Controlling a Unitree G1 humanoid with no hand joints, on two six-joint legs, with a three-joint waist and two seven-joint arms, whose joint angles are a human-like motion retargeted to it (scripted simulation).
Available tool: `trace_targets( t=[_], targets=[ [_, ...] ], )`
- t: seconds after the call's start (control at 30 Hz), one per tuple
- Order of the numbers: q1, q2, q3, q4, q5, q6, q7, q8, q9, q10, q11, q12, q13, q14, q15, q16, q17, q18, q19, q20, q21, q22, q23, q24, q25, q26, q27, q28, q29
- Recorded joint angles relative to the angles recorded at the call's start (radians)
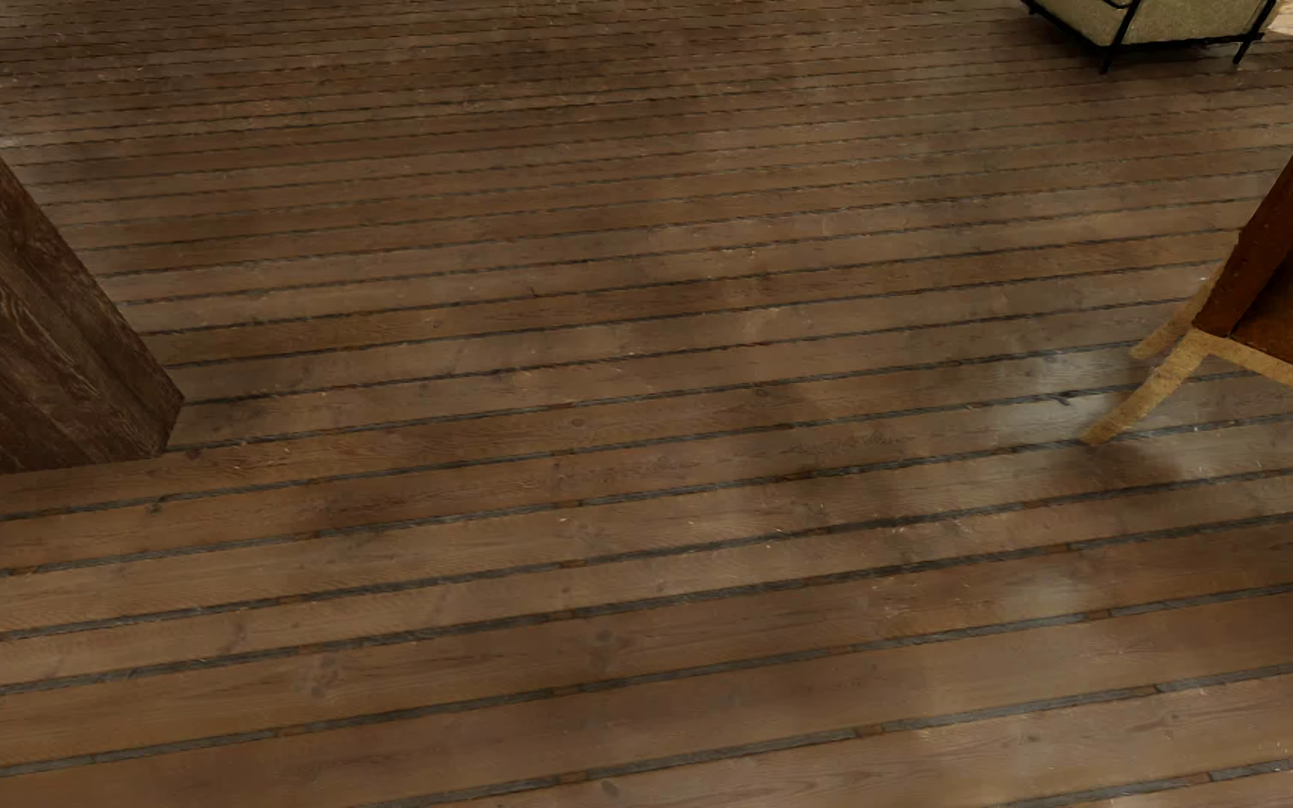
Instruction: Walk towards the sofa
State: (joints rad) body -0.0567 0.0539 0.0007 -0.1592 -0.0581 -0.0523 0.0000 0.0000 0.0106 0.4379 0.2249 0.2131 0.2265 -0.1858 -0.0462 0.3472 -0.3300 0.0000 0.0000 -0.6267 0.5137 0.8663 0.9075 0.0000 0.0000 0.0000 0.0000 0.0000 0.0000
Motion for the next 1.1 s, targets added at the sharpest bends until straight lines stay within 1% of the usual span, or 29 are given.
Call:
trace_targets(
  t=[0.03, 0.07, 0.1, 0.13, 0.17, 0.2, 0.27, 0.3, 0.33, 0.37, 0.4, 0.47, 0.53, 0.6, 0.63, 0.67, 0.7, 0.73, 0.77, 0.8, 0.83, 0.87, 0.9, 0.93, 0.97, 1.0, 1.03, 1.07, 1.1],
  targets=[
    [-0.014, 0.001, 0.002, -0.002, 0.004, 0.006, 0.000, 0.000, -0.001, 0.010, -0.001, -0.005, 0.000, 0.034, -0.006, -0.002, -0.001, 0.000, 0.000, -0.004, -0.013, 0.003, 0.005, 0.000, 0.000, 0.000, 0.000, 0.000, 0.000],
    [-0.018, -0.007, 0.007, -0.003, 0.002, 0.010, 0.000, 0.000, -0.001, 0.019, -0.029, -0.003, 0.004, 0.046, 0.034, -0.002, -0.004, 0.000, 0.000, -0.007, -0.010, -0.003, 0.007, 0.000, 0.000, 0.000, 0.000, 0.000, 0.000],
    [-0.008, -0.002, 0.007, -0.003, 0.011, 0.013, 0.000, 0.000, 0.005, 0.023, 0.244, 0.004, 0.009, 0.053, -0.095, 0.004, -0.006, 0.000, 0.000, -0.013, 0.001, -0.021, 0.003, 0.000, 0.000, 0.000, 0.000, 0.000, 0.000],
    [-0.020, -0.019, -0.020, -0.008, 0.020, 0.018, 0.000, 0.000, -0.003, 0.035, 0.255, 0.004, 0.016, 0.057, -0.227, 0.004, -0.009, 0.000, 0.000, -0.019, -0.006, -0.024, 0.010, 0.000, 0.000, 0.000, 0.000, 0.000, 0.000],
    [-0.021, -0.069, -0.037, -0.016, 0.018, 0.016, 0.000, 0.000, -0.001, 0.046, 0.311, 0.009, 0.024, 0.053, -0.246, 0.007, -0.011, 0.000, 0.000, -0.016, -0.020, -0.041, -0.001, 0.000, 0.000, 0.000, 0.000, 0.000, 0.000],
    [0.018, -0.132, -0.032, -0.029, 0.005, 0.003, 0.000, 0.000, 0.032, 0.047, 0.430, 0.010, 0.028, 0.045, -0.257, 0.019, -0.012, 0.000, 0.000, -0.001, -0.036, -0.073, -0.012, 0.000, 0.000, 0.000, 0.000, 0.000, 0.000],
    [0.064, -0.255, -0.080, -0.036, -0.009, -0.005, 0.000, 0.000, 0.075, 0.062, 0.676, -0.008, 0.041, 0.003, -0.278, 0.031, -0.006, 0.000, 0.000, 0.016, -0.065, -0.111, -0.031, 0.000, 0.000, 0.000, 0.000, 0.000, 0.000],
    [0.094, -0.322, -0.113, -0.036, -0.016, -0.011, 0.000, 0.000, 0.085, 0.051, 0.754, -0.011, 0.048, -0.039, -0.273, 0.040, -0.004, 0.000, 0.000, 0.024, -0.067, -0.155, -0.041, 0.000, 0.000, 0.000, 0.000, 0.000, 0.000],
    [0.122, -0.388, -0.135, -0.020, -0.004, 0.004, 0.000, 0.000, 0.092, 0.032, 0.764, -0.039, 0.054, -0.082, -0.262, 0.036, -0.008, 0.000, 0.000, 0.011, -0.048, -0.156, -0.035, 0.000, 0.000, 0.000, 0.000, 0.000, 0.000],
    [0.141, -0.428, -0.201, 0.010, -0.006, 0.029, 0.000, 0.000, 0.084, 0.019, 0.726, -0.050, 0.073, -0.112, -0.257, 0.007, -0.019, 0.000, 0.000, 0.046, -0.065, -0.145, -0.035, 0.000, 0.000, 0.000, 0.000, 0.000, 0.000],
    [0.181, -0.491, -0.213, 0.009, -0.020, 0.022, 0.000, 0.000, 0.084, -0.006, 0.688, -0.043, 0.088, -0.155, -0.223, 0.031, -0.016, 0.000, 0.000, 0.062, -0.065, -0.211, -0.027, 0.000, 0.000, 0.000, 0.000, 0.000, 0.000],
    [0.271, -0.569, -0.233, 0.024, -0.034, 0.031, 0.000, 0.000, 0.102, -0.034, 0.579, -0.087, 0.097, -0.264, -0.125, 0.038, -0.025, 0.000, 0.000, 0.020, -0.040, -0.215, 0.010, 0.000, 0.000, 0.000, 0.000, 0.000, 0.000],
    [0.333, -0.640, -0.254, 0.025, -0.050, 0.025, 0.000, 0.000, 0.104, -0.042, 0.472, -0.121, 0.096, -0.316, -0.076, 0.042, -0.017, 0.000, 0.000, 0.013, -0.021, -0.209, 0.053, 0.000, 0.000, 0.000, 0.000, 0.000, 0.000],
    [0.401, -0.674, -0.281, 0.042, -0.061, 0.028, 0.000, 0.000, 0.105, -0.045, 0.432, -0.141, 0.094, -0.319, -0.098, 0.039, -0.021, 0.000, 0.000, -0.022, 0.012, -0.220, 0.077, 0.000, 0.000, 0.000, 0.000, 0.000, 0.000],
    [0.430, -0.688, -0.296, 0.056, -0.062, 0.028, 0.000, 0.000, 0.099, -0.041, 0.476, -0.133, 0.110, -0.297, -0.115, 0.038, -0.016, 0.000, 0.000, 0.018, -0.012, -0.175, 0.086, 0.000, 0.000, 0.000, 0.000, 0.000, 0.000],
    [0.443, -0.691, -0.320, 0.075, -0.062, 0.037, 0.000, 0.000, 0.092, -0.020, 0.539, -0.121, 0.113, -0.238, -0.118, 0.028, -0.019, 0.000, 0.000, 0.007, -0.026, -0.157, 0.100, 0.000, 0.000, 0.000, 0.000, 0.000, 0.000],
    [0.425, -0.706, -0.334, 0.080, -0.057, 0.050, 0.000, 0.000, 0.082, 0.035, 0.598, -0.096, 0.108, -0.139, -0.130, 0.024, -0.020, 0.000, 0.000, -0.024, -0.023, -0.131, 0.110, 0.000, 0.000, 0.000, 0.000, 0.000, 0.000],
    [0.411, -0.676, -0.329, 0.112, -0.028, 0.071, 0.000, 0.000, 0.084, 0.129, 0.655, -0.086, 0.103, 0.011, -0.162, 0.015, -0.020, 0.000, 0.000, -0.043, -0.005, -0.078, 0.132, 0.000, 0.000, 0.000, 0.000, 0.000, 0.000],
    [0.354, -0.636, -0.309, 0.116, -0.011, 0.063, 0.000, 0.000, 0.082, 0.278, 0.683, -0.063, 0.095, 0.188, -0.204, 0.011, -0.019, 0.000, 0.000, -0.058, 0.001, -0.040, 0.140, 0.000, 0.000, 0.000, 0.000, 0.000, 0.000],
    [0.255, -0.579, -0.277, 0.116, 0.010, 0.048, 0.000, 0.000, 0.082, 0.482, 0.675, -0.051, 0.087, 0.311, -0.238, 0.010, -0.009, 0.000, 0.000, -0.065, -0.007, 0.009, 0.130, 0.000, 0.000, 0.000, 0.000, 0.000, 0.000],
    [0.146, -0.510, -0.254, 0.121, 0.027, 0.047, 0.000, 0.000, 0.099, 0.703, 0.668, -0.032, 0.081, 0.336, -0.271, 0.021, -0.013, 0.000, 0.000, -0.081, -0.008, 0.005, 0.096, 0.000, 0.000, 0.000, 0.000, 0.000, 0.000],
    [0.043, -0.430, -0.200, 0.120, 0.051, 0.033, 0.000, 0.000, 0.110, 0.853, 0.635, -0.008, 0.069, 0.304, -0.297, 0.021, -0.007, 0.000, 0.000, -0.061, -0.013, 0.013, 0.064, 0.000, 0.000, 0.000, 0.000, 0.000, 0.000],
    [-0.066, -0.345, -0.139, 0.104, 0.049, 0.016, 0.000, 0.000, 0.108, 0.913, 0.590, 0.021, 0.059, 0.285, -0.310, 0.015, -0.007, 0.000, 0.000, -0.032, -0.010, 0.010, 0.030, 0.000, 0.000, 0.000, 0.000, 0.000, 0.000],
    [-0.171, -0.257, -0.097, 0.091, 0.049, -0.006, 0.000, 0.000, 0.120, 0.872, 0.521, 0.028, 0.036, 0.277, -0.309, 0.022, -0.010, 0.000, 0.000, -0.053, -0.023, 0.015, -0.006, 0.000, 0.000, 0.000, 0.000, 0.000, 0.000],
    [-0.248, -0.160, -0.030, 0.078, 0.049, -0.015, 0.000, 0.000, 0.128, 0.746, 0.451, 0.031, 0.036, 0.318, -0.290, 0.023, -0.013, 0.000, 0.000, -0.067, -0.047, 0.033, -0.047, 0.000, 0.000, 0.000, 0.000, 0.000, 0.000],
    [-0.320, -0.069, 0.006, 0.069, 0.042, -0.027, 0.000, 0.000, 0.125, 0.573, 0.389, 0.055, 0.036, 0.392, -0.296, 0.029, -0.019, 0.000, 0.000, -0.051, -0.071, 0.022, -0.088, 0.000, 0.000, 0.000, 0.000, 0.000, 0.000],
    [-0.360, 0.019, 0.063, 0.078, 0.036, -0.038, 0.000, 0.000, 0.125, 0.372, 0.330, 0.072, 0.021, 0.442, -0.310, 0.035, -0.028, 0.000, 0.000, -0.048, -0.053, 0.013, -0.121, 0.000, 0.000, 0.000, 0.000, 0.000, 0.000],
    [-0.406, 0.089, 0.099, 0.083, 0.030, -0.041, 0.000, 0.000, 0.115, 0.202, 0.293, 0.078, 0.007, 0.389, -0.334, 0.035, -0.040, 0.000, 0.000, -0.044, -0.062, 0.009, -0.157, 0.000, 0.000, 0.000, 0.000, 0.000, 0.000],
    [-0.443, 0.146, 0.120, 0.091, 0.034, -0.038, 0.000, 0.000, 0.105, 0.076, 0.273, 0.085, -0.012, 0.208, -0.361, 0.036, -0.050, 0.000, 0.000, -0.037, -0.070, 0.002, -0.184, 0.000, 0.000, 0.000, 0.000, 0.000, 0.000]
  ],
)
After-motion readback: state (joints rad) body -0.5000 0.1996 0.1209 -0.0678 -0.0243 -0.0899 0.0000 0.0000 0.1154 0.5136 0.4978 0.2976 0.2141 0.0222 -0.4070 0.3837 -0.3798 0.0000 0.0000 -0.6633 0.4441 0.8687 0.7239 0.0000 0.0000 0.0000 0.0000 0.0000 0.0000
